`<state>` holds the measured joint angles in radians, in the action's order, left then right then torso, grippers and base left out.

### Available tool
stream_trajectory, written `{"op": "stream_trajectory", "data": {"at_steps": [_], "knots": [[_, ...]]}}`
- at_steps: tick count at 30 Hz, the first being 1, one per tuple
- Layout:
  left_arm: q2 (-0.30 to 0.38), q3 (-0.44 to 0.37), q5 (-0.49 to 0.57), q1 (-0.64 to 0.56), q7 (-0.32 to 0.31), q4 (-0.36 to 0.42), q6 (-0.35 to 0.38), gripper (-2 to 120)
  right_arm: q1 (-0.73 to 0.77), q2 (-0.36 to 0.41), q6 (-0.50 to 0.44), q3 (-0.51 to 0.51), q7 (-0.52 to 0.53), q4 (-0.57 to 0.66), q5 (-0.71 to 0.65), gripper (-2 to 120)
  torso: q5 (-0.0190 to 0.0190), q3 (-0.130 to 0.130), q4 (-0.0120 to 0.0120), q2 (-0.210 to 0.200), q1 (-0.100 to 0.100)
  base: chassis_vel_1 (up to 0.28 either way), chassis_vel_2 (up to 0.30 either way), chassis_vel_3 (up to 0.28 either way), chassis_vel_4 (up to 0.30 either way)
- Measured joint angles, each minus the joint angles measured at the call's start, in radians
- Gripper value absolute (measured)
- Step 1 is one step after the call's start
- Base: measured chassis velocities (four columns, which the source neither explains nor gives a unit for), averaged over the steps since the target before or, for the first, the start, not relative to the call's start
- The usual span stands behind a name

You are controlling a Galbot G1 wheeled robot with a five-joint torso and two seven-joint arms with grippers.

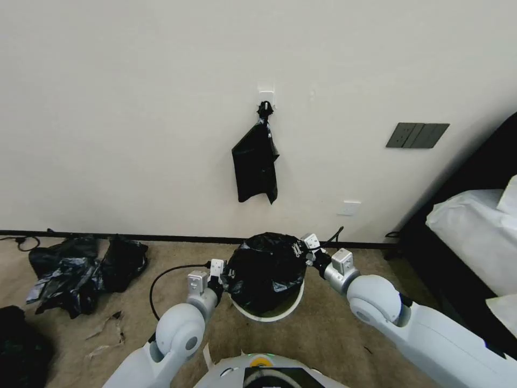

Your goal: Place a trash bag onto the trash bin.

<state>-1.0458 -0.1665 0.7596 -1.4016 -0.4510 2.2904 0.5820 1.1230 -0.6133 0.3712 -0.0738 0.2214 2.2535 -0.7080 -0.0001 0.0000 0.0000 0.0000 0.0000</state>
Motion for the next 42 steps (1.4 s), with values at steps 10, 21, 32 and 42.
{"op": "stream_trajectory", "data": {"at_steps": [10, 21, 32, 42], "knots": [[-0.015, -0.025, 0.1, 0.005, -0.032, -0.008, 0.015, 1, 0.06, 0.02, -0.032, -0.062, -0.062, 0.028, 0.065, 18, 0.0, 0.0, -0.0001, 0.0, 0.0, 0.0, 0.0, 0.0, 0.0], [-0.012, -0.069, 0.207, 0.042, -0.092, -0.05, 0.031, 1, 0.105, 0.059, -0.118, -0.179, -0.167, 0.063, 0.105, 55, 0.0001, 0.0, 0.0001, 0.0, 0.0, 0.0, 0.0, 0.0, 0.0], [-0.001, -0.066, 0.215, 0.058, -0.108, -0.036, 0.054, 1, 0.169, 0.087, -0.322, -0.124, -0.36, 0.061, 0.679, 95, 0.0001, 0.0, -0.0001, 0.0, 0.0, 0.0, 0.0, 0.0, 0.0], [0.001, -0.049, 0.183, 0.042, -0.104, -0.003, 0.067, 1, 0.124, 0.072, -0.386, -0.065, -0.383, -0.016, 0.864, 72, 0.0002, 0.0, 0.0, 0.0, 0.0, 0.0, 0.0, 0.0, 0.0]]}}
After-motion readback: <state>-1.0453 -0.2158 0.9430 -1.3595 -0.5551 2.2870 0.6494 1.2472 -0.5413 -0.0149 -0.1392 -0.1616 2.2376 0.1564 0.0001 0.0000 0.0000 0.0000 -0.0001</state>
